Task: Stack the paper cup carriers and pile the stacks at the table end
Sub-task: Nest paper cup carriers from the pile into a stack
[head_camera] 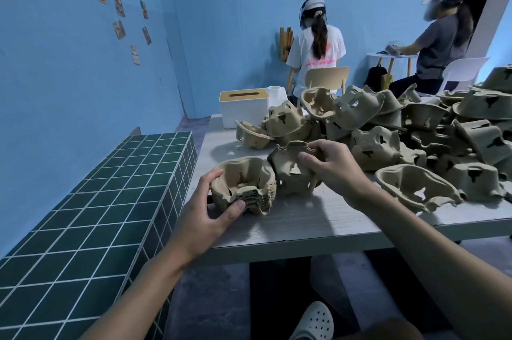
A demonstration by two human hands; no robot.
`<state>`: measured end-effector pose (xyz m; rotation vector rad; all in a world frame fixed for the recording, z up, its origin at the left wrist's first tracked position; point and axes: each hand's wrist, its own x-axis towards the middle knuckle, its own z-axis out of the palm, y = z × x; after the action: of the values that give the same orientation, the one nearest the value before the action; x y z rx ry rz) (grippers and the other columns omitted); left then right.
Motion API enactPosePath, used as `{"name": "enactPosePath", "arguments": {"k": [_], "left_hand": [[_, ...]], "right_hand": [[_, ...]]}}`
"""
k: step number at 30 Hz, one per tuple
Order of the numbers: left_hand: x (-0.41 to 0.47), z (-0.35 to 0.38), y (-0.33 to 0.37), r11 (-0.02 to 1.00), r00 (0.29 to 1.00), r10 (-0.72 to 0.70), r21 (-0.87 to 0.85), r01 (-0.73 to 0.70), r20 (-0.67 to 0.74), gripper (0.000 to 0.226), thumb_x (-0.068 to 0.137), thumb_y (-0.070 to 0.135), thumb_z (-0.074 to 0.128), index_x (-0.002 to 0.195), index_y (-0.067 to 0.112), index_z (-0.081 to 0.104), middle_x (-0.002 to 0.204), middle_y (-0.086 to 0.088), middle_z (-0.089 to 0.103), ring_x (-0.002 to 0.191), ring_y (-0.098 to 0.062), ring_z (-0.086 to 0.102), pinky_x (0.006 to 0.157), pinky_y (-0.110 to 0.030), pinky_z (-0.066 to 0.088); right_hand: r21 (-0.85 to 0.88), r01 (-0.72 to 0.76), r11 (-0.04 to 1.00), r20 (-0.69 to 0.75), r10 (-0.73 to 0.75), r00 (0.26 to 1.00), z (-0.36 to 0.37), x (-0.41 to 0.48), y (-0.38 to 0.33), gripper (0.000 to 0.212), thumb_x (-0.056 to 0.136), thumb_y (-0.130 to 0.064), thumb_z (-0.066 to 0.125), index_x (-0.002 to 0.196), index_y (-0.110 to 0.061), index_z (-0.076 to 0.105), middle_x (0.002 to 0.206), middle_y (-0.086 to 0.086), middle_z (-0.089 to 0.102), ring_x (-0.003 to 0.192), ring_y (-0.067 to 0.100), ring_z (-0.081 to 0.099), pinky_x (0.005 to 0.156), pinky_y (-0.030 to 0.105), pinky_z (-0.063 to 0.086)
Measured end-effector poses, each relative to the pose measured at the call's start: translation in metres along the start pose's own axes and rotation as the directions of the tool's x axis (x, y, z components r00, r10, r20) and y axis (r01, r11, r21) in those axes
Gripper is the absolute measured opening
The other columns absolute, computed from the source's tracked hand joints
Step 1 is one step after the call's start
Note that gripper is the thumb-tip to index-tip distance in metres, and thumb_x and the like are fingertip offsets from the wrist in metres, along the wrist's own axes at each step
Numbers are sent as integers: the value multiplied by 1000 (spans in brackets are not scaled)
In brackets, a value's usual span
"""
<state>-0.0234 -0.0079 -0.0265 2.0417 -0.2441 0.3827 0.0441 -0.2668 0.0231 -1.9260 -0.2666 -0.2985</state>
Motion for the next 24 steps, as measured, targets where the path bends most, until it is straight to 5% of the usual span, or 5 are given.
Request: {"name": "enactPosePath", "arguments": {"k": [2, 8, 15, 19, 24], "left_hand": [[0, 0, -1, 1000, 1000, -9, -9, 9, 2, 75, 64, 71, 65, 132, 51, 40, 115, 44, 54, 103, 21, 54, 81, 0, 41], [0, 0, 1, 1000, 1000, -23, -20, 23, 4, 85, 60, 71, 66, 136, 44, 41, 120, 29, 55, 99, 19, 58, 81, -7, 45], [0, -1, 1, 999, 999, -42, -25, 42, 12, 81, 60, 71, 69, 133, 54, 39, 111, 45, 57, 97, 16, 61, 94, -31, 50], [1, -1, -1, 996, 997, -81, -47, 81, 2, 97, 57, 72, 72, 140, 54, 25, 121, 28, 60, 97, 12, 64, 102, -44, 50], [2, -1, -1, 993, 995, -98, -61, 98, -4, 121, 59, 70, 78, 153, 42, 8, 132, 10, 60, 96, 10, 65, 97, -41, 54]], "right_hand": [[-44, 18, 999, 14, -17, 1000, -5, 1, -3, 8, 90, -16, 68, 93, -8, 67, 67, -1, 59, 56, 6, 48, 50, 19, 40], [-86, 186, 979, -171, -198, 965, 0, -4, -16, 15, 87, -11, 72, 101, -15, 70, 85, 2, 66, 75, 13, 59, 69, 19, 47], [-220, 483, 848, -293, -529, 796, 23, -10, -41, 23, 79, 2, 74, 101, -4, 71, 86, -18, 51, 86, 23, 57, 73, 10, 44], [-233, 593, 771, -198, -634, 747, 46, -13, -45, 22, 78, -1, 77, 99, -3, 71, 89, 2, 64, 90, 22, 56, 74, 28, 50], [-218, 667, 713, -45, -690, 723, 71, -23, -34, 20, 77, -2, 78, 95, -4, 70, 87, -4, 64, 89, 19, 51, 77, 21, 43]]}}
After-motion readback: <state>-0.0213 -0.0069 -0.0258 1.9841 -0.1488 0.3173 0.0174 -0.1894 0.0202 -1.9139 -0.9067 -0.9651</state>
